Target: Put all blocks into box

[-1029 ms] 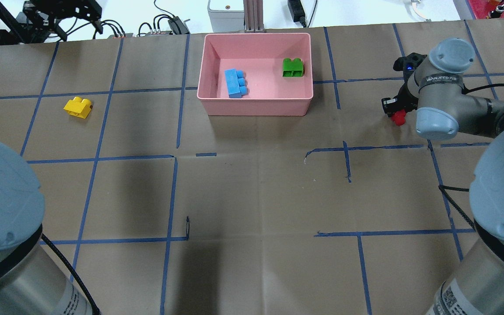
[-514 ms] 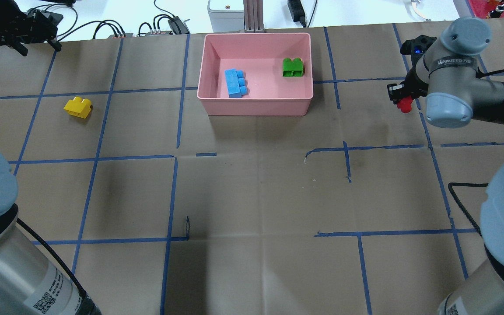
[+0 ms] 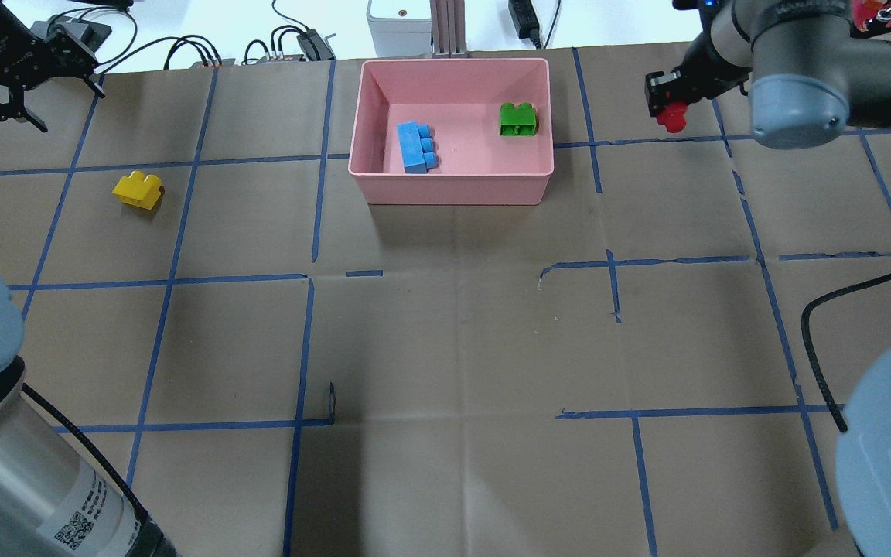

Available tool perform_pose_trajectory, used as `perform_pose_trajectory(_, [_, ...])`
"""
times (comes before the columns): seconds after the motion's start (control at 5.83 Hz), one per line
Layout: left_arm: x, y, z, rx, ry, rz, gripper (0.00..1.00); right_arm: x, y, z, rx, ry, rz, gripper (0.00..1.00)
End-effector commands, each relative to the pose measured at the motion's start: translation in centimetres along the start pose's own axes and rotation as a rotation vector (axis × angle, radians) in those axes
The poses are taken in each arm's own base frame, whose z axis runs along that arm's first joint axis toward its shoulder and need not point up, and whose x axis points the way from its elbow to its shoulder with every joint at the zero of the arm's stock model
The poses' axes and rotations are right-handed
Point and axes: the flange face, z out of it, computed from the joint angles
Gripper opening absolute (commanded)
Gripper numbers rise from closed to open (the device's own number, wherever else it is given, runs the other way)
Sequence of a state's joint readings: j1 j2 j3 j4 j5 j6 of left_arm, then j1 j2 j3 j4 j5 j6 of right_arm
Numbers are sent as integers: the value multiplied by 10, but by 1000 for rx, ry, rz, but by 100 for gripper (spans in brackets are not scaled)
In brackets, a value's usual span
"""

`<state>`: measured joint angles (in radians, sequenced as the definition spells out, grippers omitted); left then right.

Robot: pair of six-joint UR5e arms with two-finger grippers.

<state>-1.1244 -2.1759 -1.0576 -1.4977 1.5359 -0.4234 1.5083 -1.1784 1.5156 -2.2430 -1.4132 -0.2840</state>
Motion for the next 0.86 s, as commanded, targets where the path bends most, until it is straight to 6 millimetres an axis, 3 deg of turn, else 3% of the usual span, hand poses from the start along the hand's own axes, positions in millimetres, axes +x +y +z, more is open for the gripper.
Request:
perform_pose_trajectory(0.0, [-19, -13, 17, -1, -52, -314, 99, -106, -44, 21, 73, -29, -81, 5])
perform_pose_trajectory(0.17, [-21, -2, 43, -43, -78, -413, 99, -157, -67, 53, 123, -51, -128, 6])
perform_pose_trajectory(0.34, [-18, -11, 66, 24, -33, -407, 99, -182, -79, 68, 134, -69, -103, 8])
perform_pose_trajectory(0.51, [-13, -23, 109, 47, -12, -404, 99, -189, -83, 68, 141, -75, -105, 9])
perform_pose_trajectory(0.69, [-2, -26, 145, 53, 1, -398, 99, -189, -84, 65, 151, -80, -118, 25])
